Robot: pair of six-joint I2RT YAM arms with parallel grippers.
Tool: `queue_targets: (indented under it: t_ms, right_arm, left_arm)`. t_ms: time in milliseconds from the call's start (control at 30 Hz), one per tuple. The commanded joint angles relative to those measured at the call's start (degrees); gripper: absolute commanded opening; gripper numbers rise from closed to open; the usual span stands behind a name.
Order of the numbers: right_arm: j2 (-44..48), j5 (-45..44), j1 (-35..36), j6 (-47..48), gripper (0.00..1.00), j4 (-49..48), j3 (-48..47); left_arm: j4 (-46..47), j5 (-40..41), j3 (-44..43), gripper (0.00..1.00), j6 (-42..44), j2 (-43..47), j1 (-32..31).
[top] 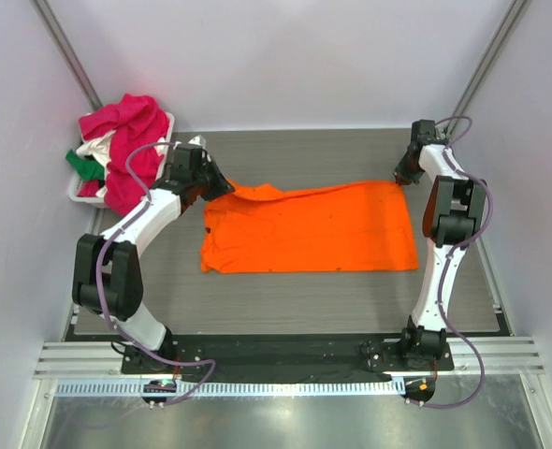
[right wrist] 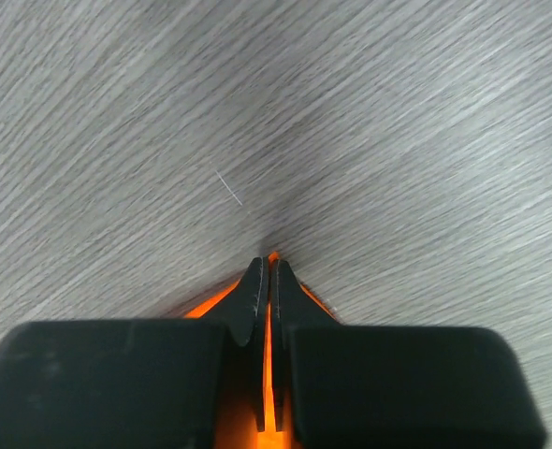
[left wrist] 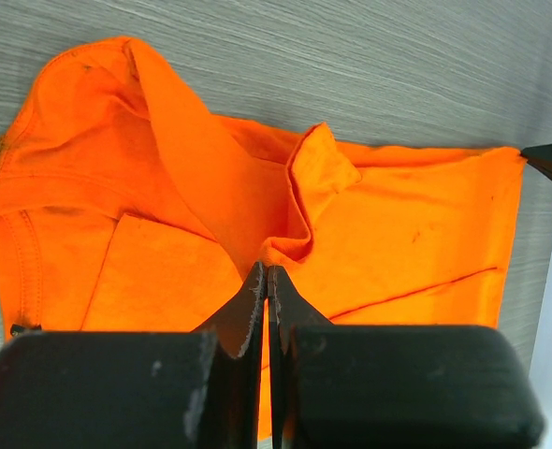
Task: Fold and stack the t-shirts
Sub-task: Fold the tshirt
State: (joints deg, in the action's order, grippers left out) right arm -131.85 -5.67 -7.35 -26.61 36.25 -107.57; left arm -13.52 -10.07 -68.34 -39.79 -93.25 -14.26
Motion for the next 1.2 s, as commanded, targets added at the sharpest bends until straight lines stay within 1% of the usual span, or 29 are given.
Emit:
queue_targets:
  t_ms: [0,133,300,433,500,533,567,667,833,933,1167]
  right_arm:
    - [0.4,-0.7,0.6,0.5,0.01,0.4,-1.3]
    - [2.1,-0.6,0.8,0.6,0.01,0.8,-1.6]
    - [6.3,-0.5,1.4,1.6,0.01,2.0,-1.2]
    - [13.2,0.4,1.6,1.6,0.01,2.2,3.6]
    - [15.8,0.2,1.7,1.6,0.01,2.2,6.1]
    - [17.5,-0.1,1.7,1.6,0.01,2.2,8.9]
    - [20.3,-0.3,1.7,1.6,0.01,1.9,10.4]
    - [26.0,-0.5,1.7,1.6,0.01,0.4,16.6]
    - [31.6,-0.6,1.7,0.9,0.01,-0.7,24.3]
    - [34.7,-2.1,1.6,0.4,0.01,-0.8,27.8]
    - [40.4,-2.6,0.2,-1.2,0.01,-2.1,34.3]
  left_arm:
    - [2.0,-0.1,-0.2,0.00,1.0,1.8,-0.1]
    - [1.4,0.1,-1.4,0.00,1.4,2.5,0.0]
    - [-1.9,0.9,-3.2,0.00,2.1,4.9,-0.1]
    - [-5.1,1.5,-3.1,0.00,2.7,8.2,0.0]
    - [-6.1,1.9,-1.7,0.00,2.8,10.4,-0.1]
    - [-6.3,2.1,-1.1,0.00,2.8,11.2,-0.2]
    - [-6.7,2.2,-0.2,0.00,2.6,12.1,-0.2]
    - [-7.3,3.0,3.9,0.00,2.3,16.3,-0.3]
    - [-8.7,4.9,10.2,0.00,1.8,22.8,-1.0]
    - [-9.4,5.8,13.4,0.00,1.5,25.8,-1.6]
    - [-11.2,7.7,17.8,0.00,1.3,30.7,-2.9]
